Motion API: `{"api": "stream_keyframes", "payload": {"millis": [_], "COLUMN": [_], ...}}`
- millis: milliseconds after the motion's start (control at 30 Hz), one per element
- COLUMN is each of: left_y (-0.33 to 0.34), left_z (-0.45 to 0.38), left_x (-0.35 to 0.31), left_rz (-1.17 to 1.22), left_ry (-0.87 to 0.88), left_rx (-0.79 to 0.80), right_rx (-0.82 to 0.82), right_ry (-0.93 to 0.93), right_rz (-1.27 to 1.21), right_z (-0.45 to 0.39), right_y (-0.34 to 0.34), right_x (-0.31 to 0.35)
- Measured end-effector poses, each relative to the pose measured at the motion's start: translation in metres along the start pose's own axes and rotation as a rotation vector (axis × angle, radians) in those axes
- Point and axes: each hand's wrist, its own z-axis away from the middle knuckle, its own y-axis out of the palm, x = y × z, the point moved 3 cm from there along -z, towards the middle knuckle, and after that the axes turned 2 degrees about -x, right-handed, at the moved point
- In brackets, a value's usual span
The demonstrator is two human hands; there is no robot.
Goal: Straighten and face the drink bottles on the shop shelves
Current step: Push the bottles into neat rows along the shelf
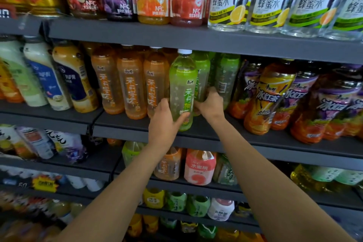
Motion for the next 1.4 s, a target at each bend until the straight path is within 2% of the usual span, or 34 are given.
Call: {"api": "stream_keyframes", "payload": {"millis": [333, 400, 467, 500, 600, 700, 900, 1100, 1267, 1400], "left_y": [0.000, 0.001, 0.004, 0.006, 0.012, 0.017, 0.019, 0.015, 0.020, 0.022], "left_z": [0.003, 0.002, 0.000, -0.001, -0.002, -0.006, -0.008, -0.008, -0.010, -0.007], "left_x": [-0.004, -0.005, -0.006, -0.008, -0.012, -0.011, -0.008, -0.009, -0.006, -0.007], "left_rz": [-0.011, 0.025, 0.064, 0.083, 0.129, 0.171, 0.168, 0.145, 0.167, 0.170], "left_ry": [0.010, 0.005, 0.001, -0.003, -0.030, -0.047, -0.059, -0.044, -0.043, -0.041], "left_rx": [0.016, 0.023, 0.031, 0.035, 0.053, 0.072, 0.084, 0.093, 0.080, 0.036], "right_rx": [0.091, -0.094, -0.354, -0.414, -0.318, -0.216, -0.358, -0.326, -0.362, -0.279], "right_ry": [-0.025, -0.121, -0.235, -0.245, -0.171, -0.093, -0.095, -0.020, 0.000, -0.100], "right_rz": [0.015, 0.014, 0.131, 0.214, 0.476, 0.555, 0.481, 0.301, 0.172, 0.103], "right_z": [-0.005, 0.000, 0.001, 0.000, -0.008, -0.019, -0.020, -0.013, -0.001, 0.009], "right_y": [0.002, -0.020, -0.046, -0.056, -0.063, -0.053, -0.045, -0.028, -0.050, -0.062], "right_x": [0.007, 0.007, 0.011, 0.014, 0.022, 0.026, 0.038, 0.019, 0.010, 0.001]}}
